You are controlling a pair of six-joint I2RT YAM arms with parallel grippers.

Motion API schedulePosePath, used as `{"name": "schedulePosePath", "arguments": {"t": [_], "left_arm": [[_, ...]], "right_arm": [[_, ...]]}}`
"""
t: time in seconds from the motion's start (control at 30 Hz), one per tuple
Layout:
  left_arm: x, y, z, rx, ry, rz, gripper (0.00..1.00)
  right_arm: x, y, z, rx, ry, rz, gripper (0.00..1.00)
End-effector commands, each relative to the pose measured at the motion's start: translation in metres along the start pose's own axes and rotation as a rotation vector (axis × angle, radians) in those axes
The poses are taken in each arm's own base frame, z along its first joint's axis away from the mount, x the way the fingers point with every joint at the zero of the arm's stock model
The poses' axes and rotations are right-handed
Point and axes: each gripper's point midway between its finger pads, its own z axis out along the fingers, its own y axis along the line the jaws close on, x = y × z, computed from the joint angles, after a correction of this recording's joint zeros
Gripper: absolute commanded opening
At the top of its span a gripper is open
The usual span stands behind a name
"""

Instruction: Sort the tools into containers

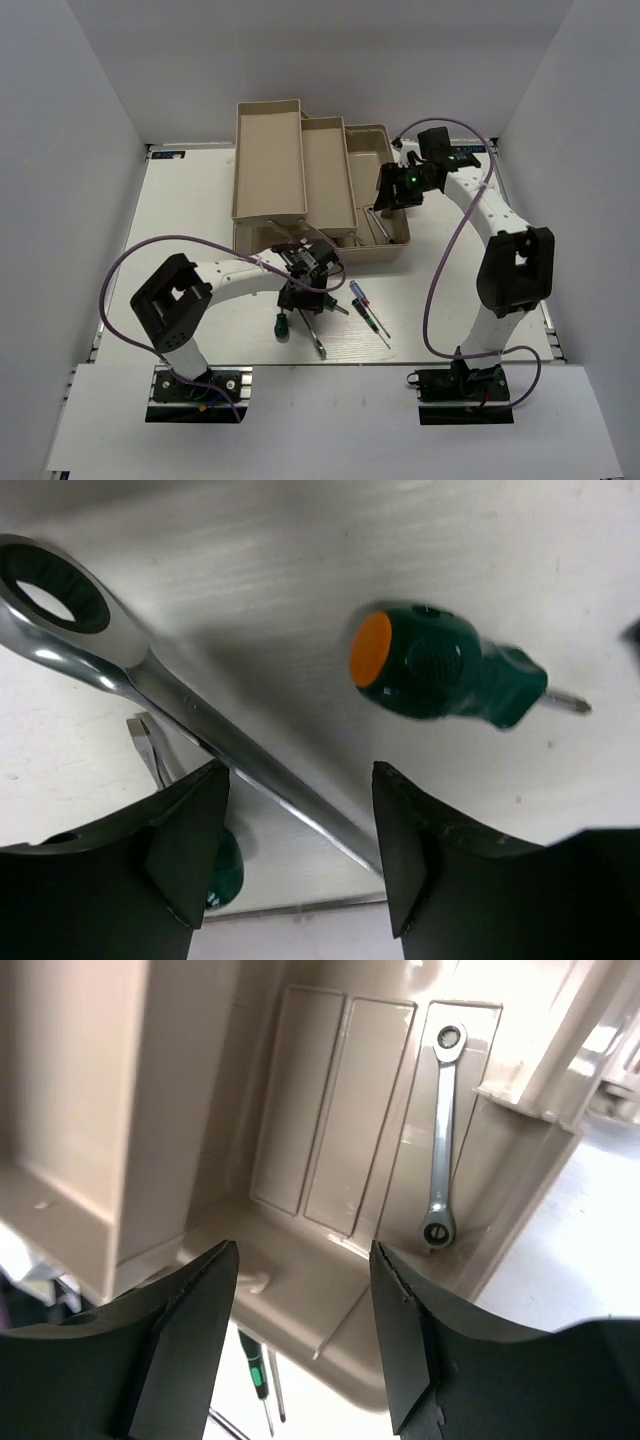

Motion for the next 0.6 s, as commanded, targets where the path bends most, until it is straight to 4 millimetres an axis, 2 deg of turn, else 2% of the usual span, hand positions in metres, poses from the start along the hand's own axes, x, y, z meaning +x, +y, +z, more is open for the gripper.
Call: {"name": "schedulePosePath", "arguments": {"t": [0.0, 0.07, 0.1, 0.23, 0.27, 0.37, 0.53, 0.57], "left_arm": [[-0.008, -0.009, -0.001, -0.008, -0.038, -0.059, 0.69], [-0.001, -0.004, 0.01, -0.043, -0.029, -0.057, 0.65], [0.0, -0.008, 0.013, -0.038, -0.031, -0.049, 0.62], [0.015, 0.001, 0.029, -0.089, 0.005, -0.062, 0.39], [0.02, 0.001, 0.03, -0.094, 0.012, -0.062, 0.26], [0.03, 0.002, 0.029, -0.096, 0.018, -0.056, 0.1], [0.045, 0.01, 0.023, -0.11, 0.033, -0.066, 0.09], [0.046, 0.012, 0.022, -0.118, 0.04, -0.064, 0.11]], "right_arm": [[-0.006, 0.012, -0.023, -0.034, -0.07, 0.01, 0.61], [-0.007, 0.016, -0.029, -0.043, -0.093, 0.024, 0.61], [0.002, 0.012, -0.026, -0.042, -0.078, 0.045, 0.61], [0.006, 0.01, -0.034, -0.056, -0.094, 0.07, 0.61], [0.007, 0.009, -0.034, -0.055, -0.091, 0.073, 0.61], [0.007, 0.006, -0.039, -0.059, -0.099, 0.085, 0.61], [0.011, 0.002, -0.045, -0.063, -0.105, 0.11, 0.61], [0.01, 0.001, -0.048, -0.06, -0.115, 0.112, 0.61]]}}
